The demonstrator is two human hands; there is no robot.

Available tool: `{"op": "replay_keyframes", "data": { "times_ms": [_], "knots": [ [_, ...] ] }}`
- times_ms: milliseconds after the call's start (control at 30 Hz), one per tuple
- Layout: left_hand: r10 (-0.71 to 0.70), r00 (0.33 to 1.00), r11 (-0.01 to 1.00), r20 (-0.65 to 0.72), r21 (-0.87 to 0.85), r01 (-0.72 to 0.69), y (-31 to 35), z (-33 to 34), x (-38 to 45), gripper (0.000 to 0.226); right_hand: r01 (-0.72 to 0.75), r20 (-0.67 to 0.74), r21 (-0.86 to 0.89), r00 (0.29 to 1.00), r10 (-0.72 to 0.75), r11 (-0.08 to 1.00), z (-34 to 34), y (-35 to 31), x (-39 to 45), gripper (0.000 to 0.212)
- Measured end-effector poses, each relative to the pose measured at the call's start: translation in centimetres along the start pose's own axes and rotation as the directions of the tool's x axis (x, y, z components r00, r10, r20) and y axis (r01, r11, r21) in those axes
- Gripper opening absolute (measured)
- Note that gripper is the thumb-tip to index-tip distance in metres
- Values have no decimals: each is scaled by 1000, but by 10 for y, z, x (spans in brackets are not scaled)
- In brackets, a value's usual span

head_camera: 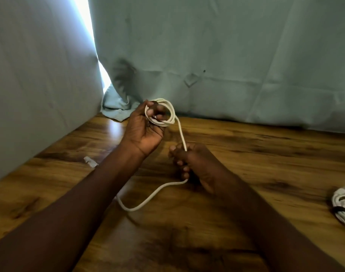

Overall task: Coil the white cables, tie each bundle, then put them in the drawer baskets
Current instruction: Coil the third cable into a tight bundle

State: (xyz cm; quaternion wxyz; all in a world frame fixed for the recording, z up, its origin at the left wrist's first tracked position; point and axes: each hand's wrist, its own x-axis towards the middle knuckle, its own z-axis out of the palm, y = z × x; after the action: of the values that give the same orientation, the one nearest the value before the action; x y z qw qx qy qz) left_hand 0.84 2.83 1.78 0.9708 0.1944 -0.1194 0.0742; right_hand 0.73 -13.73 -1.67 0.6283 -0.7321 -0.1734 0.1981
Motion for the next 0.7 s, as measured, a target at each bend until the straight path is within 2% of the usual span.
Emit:
{"op": "replay_keyframes", "data": {
  "times_ms": [67,100,167,200,233,267,300,333,367,400,467,567,633,700],
  "knots": [
    [42,997,999,-71,10,-42,-1,-6,3,44,26,41,-135,999,-21,990,9,0,-2,19],
    [77,993,995,-89,71,-71,-4,-7,4,43,45,66,-204,997,-32,978,12,-1,-3,17],
    [169,984,919,-52,370,-138,-16,-1,2,40,91,78,-389,995,-66,917,15,-3,-4,10],
    [206,978,801,3,574,-171,-22,1,1,40,129,81,-496,991,-103,859,15,-3,-5,11],
    [223,972,624,80,754,-205,-28,1,-1,40,171,95,-573,985,-142,802,15,-3,-6,15],
    [211,960,392,182,884,-254,-34,-1,-3,40,206,110,-599,978,-175,774,14,-3,-7,19],
    [173,939,111,298,941,-319,-37,-5,-4,39,231,121,-574,973,-198,786,13,-2,-8,21],
    [115,909,-181,401,908,-378,-38,-11,-4,38,238,123,-515,971,-204,823,11,-2,-9,20],
    [48,888,-411,458,819,-400,-38,-15,-3,38,225,114,-456,974,-194,861,8,-2,-10,16],
    [3,887,-535,463,750,-389,-37,-19,-1,37,201,100,-420,980,-175,885,5,-3,-10,12],
    [-45,898,-589,438,714,-378,-31,-23,1,38,153,84,-362,988,-131,920,1,-6,-11,8],
    [-68,899,-652,433,663,-368,-17,-21,3,42,125,170,-164,981,-97,979,2,-12,-15,22],
    [-51,891,-718,452,603,-347,-5,-17,3,44,103,199,14,975,-103,995,7,-13,-15,33],
    [-22,899,-754,437,584,-301,7,-17,3,45,8,190,284,980,-64,959,10,-14,-11,42]
  ]
}}
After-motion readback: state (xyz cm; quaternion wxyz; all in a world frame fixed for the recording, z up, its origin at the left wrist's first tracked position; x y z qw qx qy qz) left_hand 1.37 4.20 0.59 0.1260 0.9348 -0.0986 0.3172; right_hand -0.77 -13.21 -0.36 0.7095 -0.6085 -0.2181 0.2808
